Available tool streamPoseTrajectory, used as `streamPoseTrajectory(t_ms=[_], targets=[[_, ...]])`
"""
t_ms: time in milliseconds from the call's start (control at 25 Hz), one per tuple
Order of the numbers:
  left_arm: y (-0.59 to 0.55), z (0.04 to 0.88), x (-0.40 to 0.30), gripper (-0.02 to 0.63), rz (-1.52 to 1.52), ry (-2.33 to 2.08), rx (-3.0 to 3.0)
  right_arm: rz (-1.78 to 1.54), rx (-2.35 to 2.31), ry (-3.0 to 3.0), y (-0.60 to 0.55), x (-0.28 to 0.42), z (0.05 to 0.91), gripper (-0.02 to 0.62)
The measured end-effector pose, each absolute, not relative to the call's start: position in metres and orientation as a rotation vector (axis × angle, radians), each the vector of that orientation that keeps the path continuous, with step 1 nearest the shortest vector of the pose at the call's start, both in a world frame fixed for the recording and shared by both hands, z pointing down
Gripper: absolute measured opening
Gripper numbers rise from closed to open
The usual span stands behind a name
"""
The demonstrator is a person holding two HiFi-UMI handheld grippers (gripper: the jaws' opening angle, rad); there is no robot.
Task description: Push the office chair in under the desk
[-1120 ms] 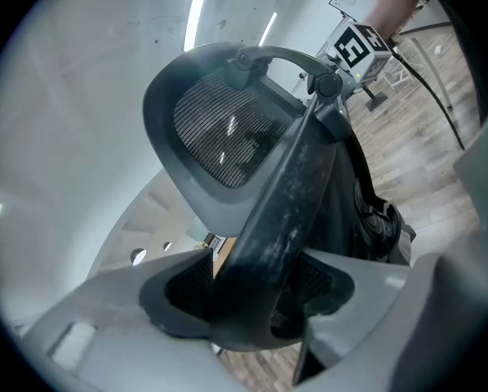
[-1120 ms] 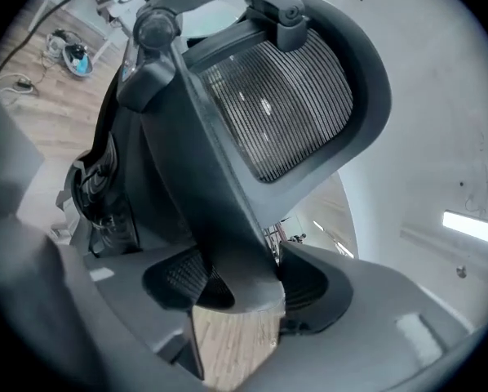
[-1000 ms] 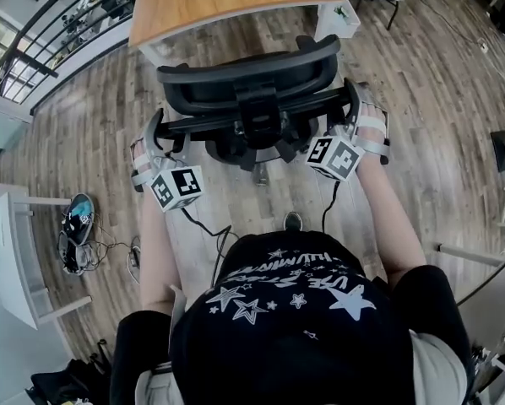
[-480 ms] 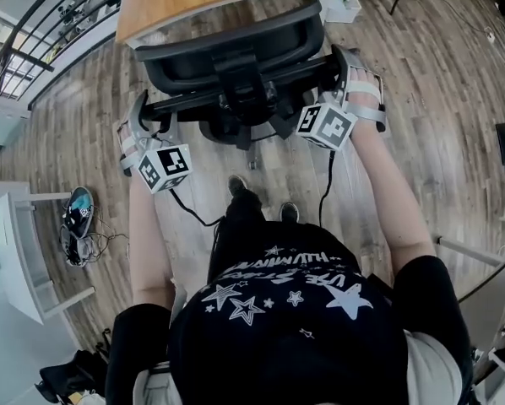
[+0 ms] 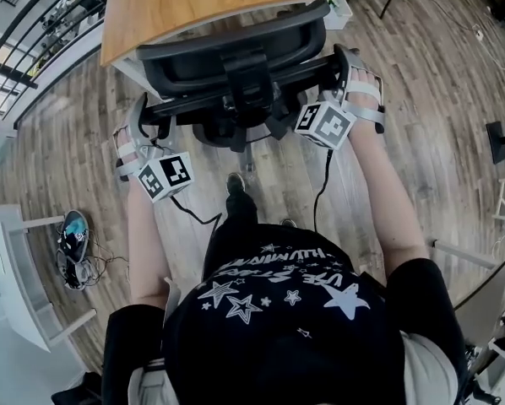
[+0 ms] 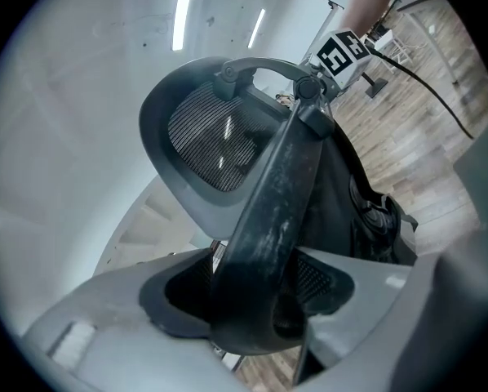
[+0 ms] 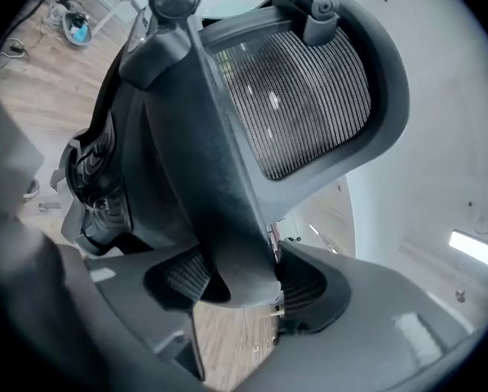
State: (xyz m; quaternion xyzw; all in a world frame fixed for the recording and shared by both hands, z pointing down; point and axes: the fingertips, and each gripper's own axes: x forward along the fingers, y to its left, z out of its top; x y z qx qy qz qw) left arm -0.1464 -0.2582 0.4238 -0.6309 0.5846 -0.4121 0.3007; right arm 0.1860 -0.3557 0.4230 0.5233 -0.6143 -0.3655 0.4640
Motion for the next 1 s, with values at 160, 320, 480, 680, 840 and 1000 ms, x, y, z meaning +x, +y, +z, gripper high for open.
streamPoseTrajectory(t_ms=[160,320,480,680,840,1000], targets=[[-0.300,0.424,-0.162,0.279,-1.088,1.556,-1.677,-0.875,1.295,-1.493,-0.391,0.173,0.424,0.245],[-0.339,0.425,-0.177,0.281,-1.078,1.537,-1.683,-0.859,1.306,-1.459,-0.428,0.159,0.424,0.245],[-0.379,0.427,-0.191,0.281,-1.071,1.518,-1.705,-0.851,1.298,-1.408,-0.463,0.147,0.425,0.245],[-0.422,0.424,-0.216,0.281,-1.060,1.497,-1.717,-0.838,1.300,-1.468,-0.498,0.122,0.423,0.245],[-0.462,0.424,-0.235,0.281,-1.057,1.484,-1.737,-0.833,1.282,-1.422,-0.535,0.104,0.423,0.245],[-0.489,0.426,-0.246,0.282,-1.056,1.464,-1.724,-0.803,1.322,-1.432,-0.559,0.094,0.424,0.252]])
